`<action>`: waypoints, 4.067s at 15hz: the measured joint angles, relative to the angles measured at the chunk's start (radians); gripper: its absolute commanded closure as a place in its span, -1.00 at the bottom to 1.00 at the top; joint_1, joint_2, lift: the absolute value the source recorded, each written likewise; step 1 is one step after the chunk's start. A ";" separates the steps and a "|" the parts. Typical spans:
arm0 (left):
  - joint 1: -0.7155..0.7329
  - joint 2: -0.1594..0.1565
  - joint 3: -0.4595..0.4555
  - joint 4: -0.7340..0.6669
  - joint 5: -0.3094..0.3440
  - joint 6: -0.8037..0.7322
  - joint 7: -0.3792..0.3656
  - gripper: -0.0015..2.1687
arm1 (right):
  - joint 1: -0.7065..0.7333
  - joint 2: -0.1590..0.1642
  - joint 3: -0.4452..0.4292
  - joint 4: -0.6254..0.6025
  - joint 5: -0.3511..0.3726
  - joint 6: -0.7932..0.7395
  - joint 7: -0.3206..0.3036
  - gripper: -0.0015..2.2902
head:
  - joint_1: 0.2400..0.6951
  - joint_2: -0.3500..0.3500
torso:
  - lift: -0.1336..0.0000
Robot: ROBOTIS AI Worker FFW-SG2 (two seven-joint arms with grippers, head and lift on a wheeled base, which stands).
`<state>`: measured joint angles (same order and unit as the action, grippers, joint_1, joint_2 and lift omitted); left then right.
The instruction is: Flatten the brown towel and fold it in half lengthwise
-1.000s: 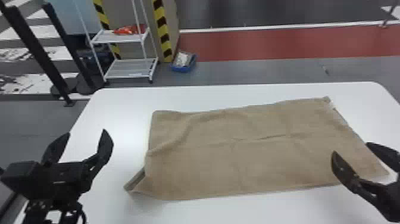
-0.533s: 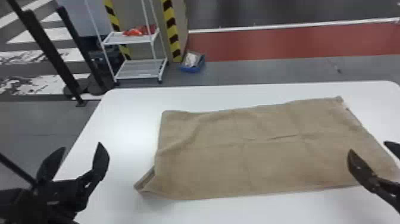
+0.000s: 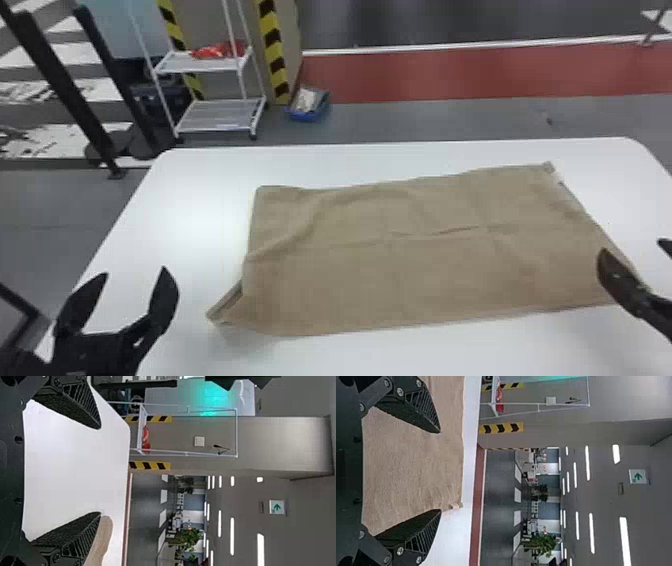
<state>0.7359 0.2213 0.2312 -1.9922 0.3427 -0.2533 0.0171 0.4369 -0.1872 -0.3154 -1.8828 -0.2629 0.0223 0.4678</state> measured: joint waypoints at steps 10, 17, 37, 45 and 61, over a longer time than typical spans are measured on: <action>-0.024 0.002 -0.070 0.048 -0.115 0.069 -0.003 -0.80 | 0.006 -0.012 -0.107 0.050 -0.047 -0.005 0.001 -0.81 | 1.00 -0.23 | -0.92; -0.060 0.001 -0.098 0.126 -0.171 0.066 0.009 -0.80 | 0.021 -0.005 -0.106 0.032 -0.047 -0.018 0.017 -0.81 | 1.00 -0.20 | -0.92; -0.087 0.009 -0.109 0.108 -0.186 0.036 0.053 -0.80 | 0.039 -0.001 -0.133 0.048 -0.083 -0.060 0.029 -0.81 | 1.00 -0.30 | -0.92; -0.100 0.003 -0.137 0.189 -0.206 -0.026 0.042 -0.80 | 0.045 0.009 -0.134 0.036 -0.086 -0.063 0.041 -0.81 | 1.00 -0.28 | -0.92; -0.131 0.005 -0.124 0.217 -0.235 -0.021 0.069 -0.80 | 0.057 0.008 -0.154 0.060 -0.113 -0.104 0.055 -0.81 | 1.00 -0.29 | -0.92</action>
<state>0.6049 0.2259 0.1072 -1.7757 0.1080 -0.2748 0.0861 0.4935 -0.1797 -0.4689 -1.8232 -0.3762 -0.0819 0.5229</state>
